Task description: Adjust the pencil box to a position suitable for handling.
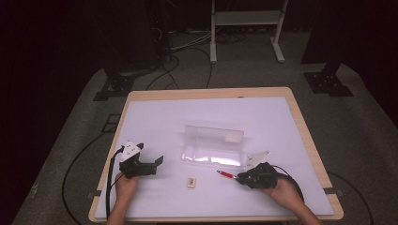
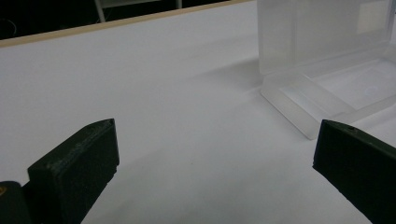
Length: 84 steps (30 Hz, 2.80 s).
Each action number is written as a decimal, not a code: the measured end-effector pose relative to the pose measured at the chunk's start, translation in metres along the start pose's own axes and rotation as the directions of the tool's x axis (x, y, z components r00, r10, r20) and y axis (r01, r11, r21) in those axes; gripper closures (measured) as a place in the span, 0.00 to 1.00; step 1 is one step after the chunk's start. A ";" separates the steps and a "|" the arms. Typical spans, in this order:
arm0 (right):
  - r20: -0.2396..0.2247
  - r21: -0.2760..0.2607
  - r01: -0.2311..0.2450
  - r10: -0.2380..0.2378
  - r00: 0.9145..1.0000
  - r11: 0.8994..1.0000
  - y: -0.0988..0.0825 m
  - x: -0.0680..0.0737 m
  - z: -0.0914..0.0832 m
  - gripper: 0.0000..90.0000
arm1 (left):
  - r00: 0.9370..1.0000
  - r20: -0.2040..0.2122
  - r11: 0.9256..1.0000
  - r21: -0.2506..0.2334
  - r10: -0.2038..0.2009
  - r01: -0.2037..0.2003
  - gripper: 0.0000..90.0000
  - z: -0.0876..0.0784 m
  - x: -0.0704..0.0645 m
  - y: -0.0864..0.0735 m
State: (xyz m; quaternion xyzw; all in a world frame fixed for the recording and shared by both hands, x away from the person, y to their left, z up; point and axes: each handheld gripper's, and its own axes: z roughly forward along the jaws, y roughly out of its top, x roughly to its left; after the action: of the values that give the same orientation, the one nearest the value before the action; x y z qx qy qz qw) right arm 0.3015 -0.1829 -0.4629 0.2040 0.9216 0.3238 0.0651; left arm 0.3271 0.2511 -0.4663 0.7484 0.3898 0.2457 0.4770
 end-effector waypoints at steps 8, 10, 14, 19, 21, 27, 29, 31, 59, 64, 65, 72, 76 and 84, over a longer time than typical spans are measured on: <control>-0.001 0.002 -0.001 0.001 1.000 1.000 0.000 0.000 0.000 0.88 | 1.000 0.001 1.000 0.000 0.000 0.000 0.00 0.000 0.000 0.000; -0.005 0.002 -0.007 0.007 1.000 1.000 0.001 -0.001 0.000 0.88 | 1.000 0.001 1.000 0.000 0.000 0.000 0.00 0.000 0.000 0.000; -0.014 -0.007 -0.020 0.020 1.000 1.000 0.000 -0.002 -0.001 0.88 | 1.000 0.001 1.000 -0.002 -0.001 0.001 0.00 0.000 0.000 0.000; -0.023 -0.025 -0.031 0.030 0.999 0.999 0.000 -0.003 -0.005 0.88 | 1.000 0.001 1.000 -0.002 -0.001 0.001 0.00 0.000 0.000 0.000; -0.031 -0.035 -0.033 0.032 0.999 0.999 0.000 -0.003 -0.007 0.88 | 1.000 0.001 1.000 -0.002 0.000 0.000 0.00 0.000 0.000 0.000; -0.037 -0.054 -0.035 0.033 0.999 0.998 0.003 -0.004 -0.014 0.88 | 1.000 0.001 1.000 -0.001 0.000 0.000 0.00 0.000 0.000 0.000; -0.040 -0.059 -0.035 0.033 0.999 0.998 0.004 -0.004 -0.017 0.88 | 1.000 0.001 1.000 -0.002 -0.001 0.001 0.00 0.000 0.000 0.000; -0.040 -0.064 -0.036 0.033 0.999 0.997 0.006 -0.005 -0.019 0.88 | 1.000 0.001 1.000 -0.002 0.000 0.000 0.00 0.000 0.000 0.000; -0.045 -0.109 -0.010 0.005 0.999 0.994 0.036 -0.012 -0.039 0.88 | 1.000 0.001 1.000 -0.003 -0.001 0.001 0.00 0.000 0.000 0.000; -0.047 -0.110 0.004 -0.009 0.999 0.994 0.044 -0.014 -0.041 0.88 | 1.000 0.001 1.000 -0.004 -0.001 0.001 0.00 0.000 0.000 0.000; -0.047 -0.110 0.004 -0.009 0.999 0.994 0.044 -0.014 -0.041 0.88 | 1.000 0.001 1.000 -0.004 -0.001 0.001 0.00 0.000 0.000 0.000; -0.045 -0.102 0.020 -0.025 0.999 0.995 0.053 -0.016 -0.041 0.88 | 1.000 0.001 1.000 -0.004 -0.002 0.002 0.00 0.000 0.000 0.000; -0.045 -0.096 0.032 -0.037 0.998 0.995 0.060 -0.017 -0.041 0.88 | 1.000 0.001 1.000 -0.006 -0.005 0.005 0.00 0.000 0.000 0.000; -0.050 -0.088 0.052 -0.056 0.997 0.995 0.069 -0.021 -0.038 0.88 | 1.000 0.002 1.000 -0.006 -0.006 0.006 0.00 0.000 0.000 0.000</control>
State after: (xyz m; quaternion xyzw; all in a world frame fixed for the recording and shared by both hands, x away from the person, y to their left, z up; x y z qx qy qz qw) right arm 0.3336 -0.1647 -0.3907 0.1675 0.9132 0.3669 0.0585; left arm 0.3273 0.2512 -0.4663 0.7462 0.3909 0.2449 0.4800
